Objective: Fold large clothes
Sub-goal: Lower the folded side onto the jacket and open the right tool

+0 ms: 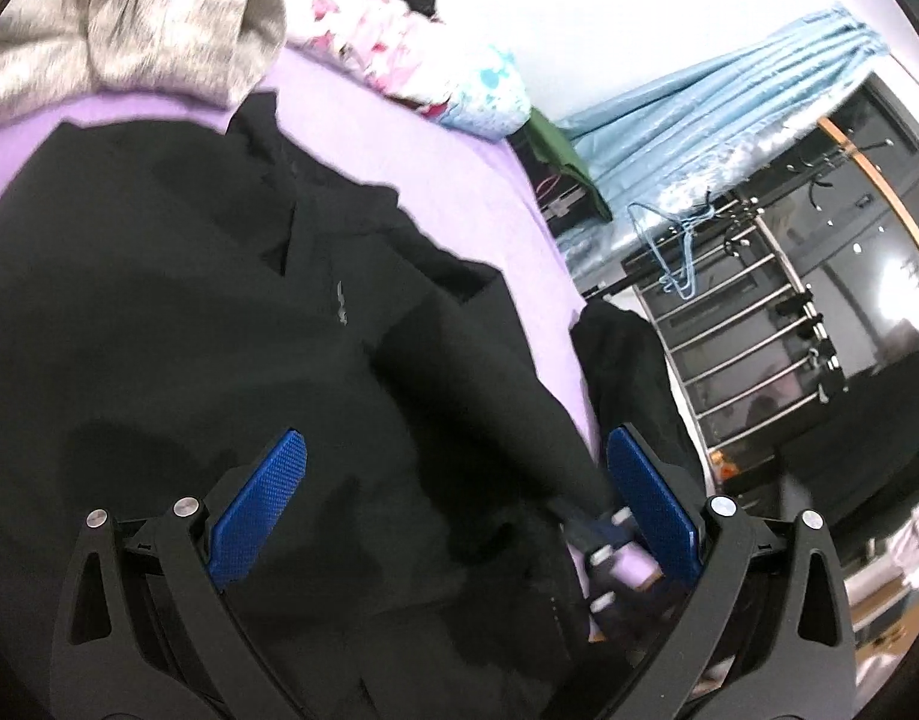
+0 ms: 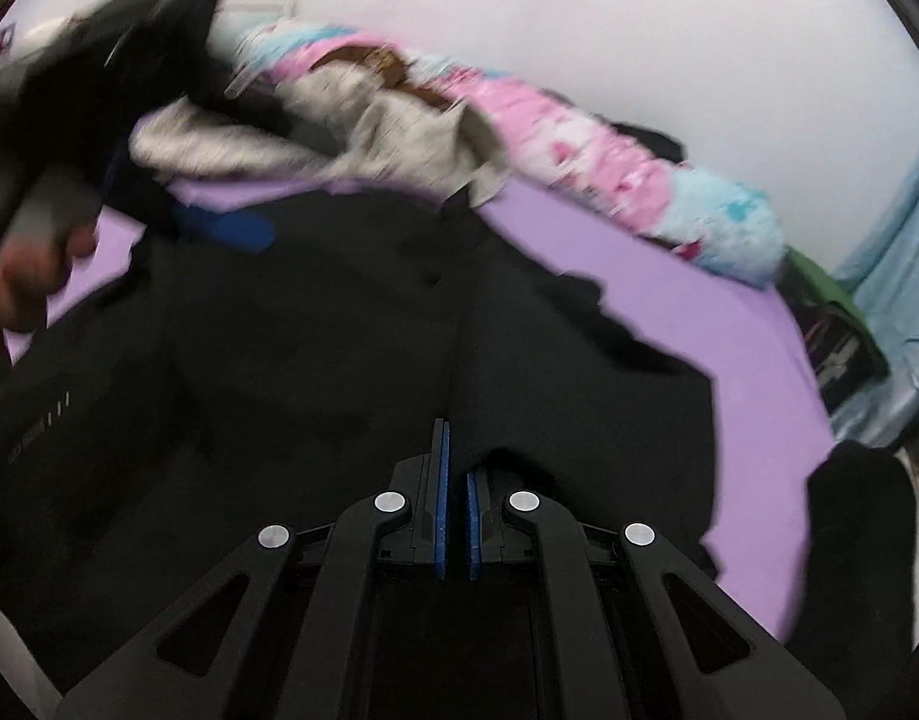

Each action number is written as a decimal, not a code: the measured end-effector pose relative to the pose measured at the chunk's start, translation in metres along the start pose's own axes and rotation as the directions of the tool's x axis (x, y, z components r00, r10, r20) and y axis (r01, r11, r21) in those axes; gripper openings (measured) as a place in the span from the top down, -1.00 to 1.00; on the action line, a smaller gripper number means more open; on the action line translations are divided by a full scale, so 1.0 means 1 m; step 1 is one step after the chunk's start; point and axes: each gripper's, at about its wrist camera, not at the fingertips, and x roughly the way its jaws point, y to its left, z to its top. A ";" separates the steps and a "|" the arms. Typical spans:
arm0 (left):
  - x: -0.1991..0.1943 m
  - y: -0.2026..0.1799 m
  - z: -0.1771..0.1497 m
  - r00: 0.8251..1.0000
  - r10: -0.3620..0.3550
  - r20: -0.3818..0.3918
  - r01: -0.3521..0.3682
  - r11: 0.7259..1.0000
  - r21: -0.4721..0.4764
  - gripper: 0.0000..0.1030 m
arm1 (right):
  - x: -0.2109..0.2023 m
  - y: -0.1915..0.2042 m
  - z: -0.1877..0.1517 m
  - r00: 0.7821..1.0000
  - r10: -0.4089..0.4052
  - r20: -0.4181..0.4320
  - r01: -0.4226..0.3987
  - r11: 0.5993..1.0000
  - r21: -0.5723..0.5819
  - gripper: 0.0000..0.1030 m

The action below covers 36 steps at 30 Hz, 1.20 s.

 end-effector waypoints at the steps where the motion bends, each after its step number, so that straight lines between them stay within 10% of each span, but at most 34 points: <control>1: 0.003 0.004 0.000 1.000 0.004 -0.010 -0.004 1.000 -0.012 -0.88 | 0.004 0.002 -0.004 1.000 0.003 -0.009 -0.003 1.000 -0.007 0.91; 5: 0.015 0.018 -0.004 0.998 0.031 -0.056 -0.034 0.997 -0.063 -0.88 | 0.028 0.021 -0.027 0.995 0.051 -0.085 -0.053 0.998 -0.020 0.80; 13: 0.015 0.020 -0.005 0.997 0.050 -0.057 -0.054 0.997 -0.061 -0.88 | -0.014 -0.017 -0.046 0.974 0.217 -0.063 -0.204 0.965 0.163 -0.42; 18: 0.019 0.019 -0.006 0.996 0.052 -0.070 -0.056 0.997 -0.053 -0.88 | -0.028 -0.103 -0.068 0.941 0.334 0.049 -0.306 0.780 0.546 -0.51; 24: 0.017 0.021 -0.006 0.996 0.055 -0.067 -0.059 0.997 -0.055 -0.88 | 0.000 -0.153 -0.098 0.966 0.257 0.040 -0.189 0.588 0.787 -0.56; 28: 0.019 0.020 -0.007 0.995 0.055 -0.078 -0.059 0.997 -0.054 -0.88 | 0.023 -0.158 -0.106 0.961 0.273 0.042 -0.184 0.518 0.835 -0.46; 36: 0.019 0.022 -0.007 0.996 0.041 -0.084 -0.047 0.996 -0.070 -0.88 | 0.045 -0.148 -0.091 0.949 0.313 0.044 -0.205 0.505 0.838 -0.24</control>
